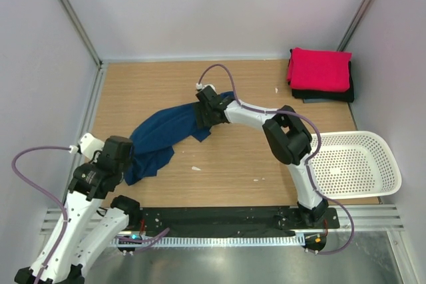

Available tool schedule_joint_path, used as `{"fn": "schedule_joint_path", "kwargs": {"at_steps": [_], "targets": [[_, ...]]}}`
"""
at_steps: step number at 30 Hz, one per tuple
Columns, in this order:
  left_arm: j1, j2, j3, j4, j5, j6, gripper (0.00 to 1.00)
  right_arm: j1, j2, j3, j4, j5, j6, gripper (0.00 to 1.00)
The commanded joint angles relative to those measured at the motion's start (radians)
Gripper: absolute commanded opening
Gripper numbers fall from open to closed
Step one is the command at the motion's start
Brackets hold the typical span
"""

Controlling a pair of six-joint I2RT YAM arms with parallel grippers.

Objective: Fold and stack the t-shirts
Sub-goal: Flatten the tshirt out

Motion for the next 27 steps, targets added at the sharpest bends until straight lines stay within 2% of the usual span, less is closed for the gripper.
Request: {"fn": "schedule_joint_path", "kwargs": {"at_steps": [1,8,11,13,15,16,19,21,25,27], "targets": [[0.006,0.027,0.059,0.018,-0.087,0.032,0.0,0.008,-0.076,-0.053,-0.05,-0.027,0.006,0.71],[0.004,0.073,0.062,0.06,-0.075,0.052,0.0,0.033,-0.104,-0.171,-0.044,-0.053,0.015,0.68],[0.006,0.076,0.062,0.077,-0.074,0.058,0.0,0.038,-0.093,-0.183,-0.034,-0.048,0.017,0.58],[0.006,0.08,0.076,0.075,-0.071,0.074,0.0,0.038,-0.088,-0.185,-0.013,-0.045,0.015,0.44],[0.006,0.08,0.087,0.064,-0.075,0.085,0.0,0.038,-0.084,-0.173,0.005,-0.047,0.007,0.24],[0.007,0.079,0.09,0.066,-0.08,0.094,0.0,0.038,-0.081,-0.164,0.004,-0.044,0.006,0.02],[0.009,0.097,0.102,0.11,-0.077,0.147,0.0,0.039,-0.097,-0.104,-0.04,-0.004,0.0,0.01],[0.022,0.169,0.157,0.135,-0.054,0.23,0.0,0.033,-0.145,-0.11,-0.047,0.025,0.015,0.01],[0.056,0.294,0.298,0.185,0.031,0.385,0.0,0.008,-0.344,-0.125,-0.094,0.056,0.009,0.01],[0.082,0.336,0.393,0.239,0.064,0.481,0.0,-0.001,-0.406,-0.069,-0.199,0.116,-0.012,0.01]]}}
